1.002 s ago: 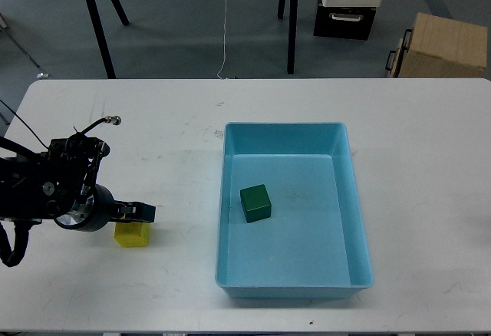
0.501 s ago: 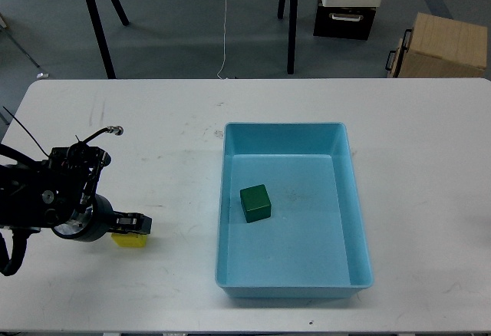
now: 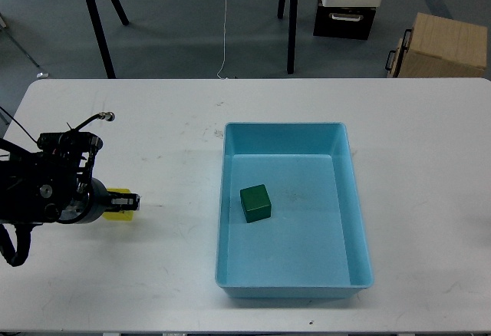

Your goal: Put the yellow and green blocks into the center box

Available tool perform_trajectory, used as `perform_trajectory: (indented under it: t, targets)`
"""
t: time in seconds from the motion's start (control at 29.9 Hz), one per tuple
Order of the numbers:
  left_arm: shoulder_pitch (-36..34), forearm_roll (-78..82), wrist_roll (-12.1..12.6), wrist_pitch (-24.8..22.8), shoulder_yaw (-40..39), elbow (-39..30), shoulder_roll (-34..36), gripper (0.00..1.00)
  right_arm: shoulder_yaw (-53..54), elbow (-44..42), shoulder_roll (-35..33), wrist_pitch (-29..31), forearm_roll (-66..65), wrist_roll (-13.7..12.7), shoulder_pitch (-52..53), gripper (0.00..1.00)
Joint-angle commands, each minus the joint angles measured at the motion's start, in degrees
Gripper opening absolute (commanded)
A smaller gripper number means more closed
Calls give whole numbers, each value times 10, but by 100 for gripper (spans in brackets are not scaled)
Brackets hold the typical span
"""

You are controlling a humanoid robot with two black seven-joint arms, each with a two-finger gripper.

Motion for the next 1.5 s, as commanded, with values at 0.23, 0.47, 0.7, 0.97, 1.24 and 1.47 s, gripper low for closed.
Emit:
perform_trajectory:
  t: [0.23,0.47,0.7,0.97,1.24,1.47]
  targets:
    - [-106,-99,-45,-80,-48,18,-233,1,-3,0,0,0,-10,0,1,100]
    - [-86,-102,-77,-86,-52,39,-312,26,-2,-1,-4,0,-19,0,5,100]
    - [-54,-102,-104,-85,-54,66,-312,69,-2,-2,-4,0,-21,0,7,100]
    - [-49,-101,-133,-85,-61,90,-312,92,0,-3,-4,0,-21,0,8,100]
    - [-17,-104,-165,-69,-158,155,-238,92,-1,-6,-4,0,-25,3,24,100]
    - [202,-113,-144,-66,-516,304,-177,93,-6,-8,-1,0,-33,4,48,100]
